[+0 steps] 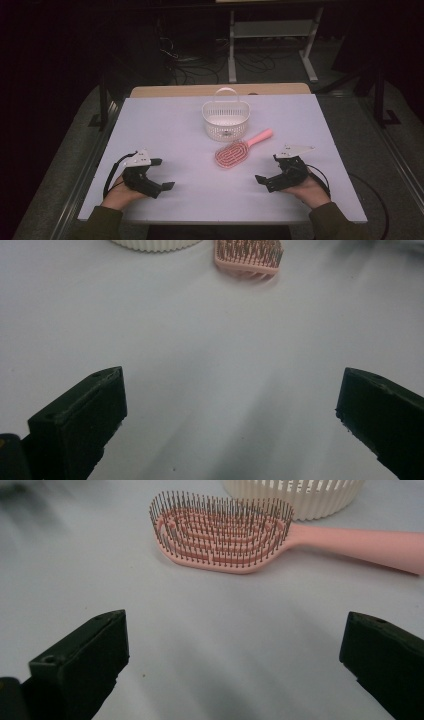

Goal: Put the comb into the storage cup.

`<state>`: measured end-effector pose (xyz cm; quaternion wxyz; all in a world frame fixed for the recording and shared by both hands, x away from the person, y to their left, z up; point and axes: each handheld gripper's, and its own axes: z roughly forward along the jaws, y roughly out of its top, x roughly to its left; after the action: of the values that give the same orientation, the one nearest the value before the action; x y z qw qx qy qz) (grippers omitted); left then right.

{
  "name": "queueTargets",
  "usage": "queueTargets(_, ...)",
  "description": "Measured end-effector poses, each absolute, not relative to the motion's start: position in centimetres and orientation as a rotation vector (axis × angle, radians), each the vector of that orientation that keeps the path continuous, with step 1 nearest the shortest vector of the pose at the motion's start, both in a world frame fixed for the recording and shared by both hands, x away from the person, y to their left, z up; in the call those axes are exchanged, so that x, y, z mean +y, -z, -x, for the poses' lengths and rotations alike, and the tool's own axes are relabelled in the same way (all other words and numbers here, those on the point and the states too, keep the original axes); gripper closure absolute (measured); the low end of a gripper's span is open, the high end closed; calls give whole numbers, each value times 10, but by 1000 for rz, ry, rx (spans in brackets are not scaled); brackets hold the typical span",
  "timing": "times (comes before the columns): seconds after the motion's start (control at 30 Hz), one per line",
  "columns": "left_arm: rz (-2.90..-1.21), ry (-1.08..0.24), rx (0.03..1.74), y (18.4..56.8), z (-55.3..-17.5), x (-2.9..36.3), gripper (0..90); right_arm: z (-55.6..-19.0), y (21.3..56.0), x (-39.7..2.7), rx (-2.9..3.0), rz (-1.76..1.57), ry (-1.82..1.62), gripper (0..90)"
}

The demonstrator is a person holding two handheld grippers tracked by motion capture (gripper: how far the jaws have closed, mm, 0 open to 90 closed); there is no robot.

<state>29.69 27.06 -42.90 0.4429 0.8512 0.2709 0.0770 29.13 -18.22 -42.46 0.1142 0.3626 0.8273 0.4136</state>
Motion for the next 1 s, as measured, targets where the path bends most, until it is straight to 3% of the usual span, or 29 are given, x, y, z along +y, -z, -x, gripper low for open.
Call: queueTargets(1.0, -2091, -172, 682, 430, -296, 273, 0, -313, 416, -182, 2446, -1113, -1174, 0)
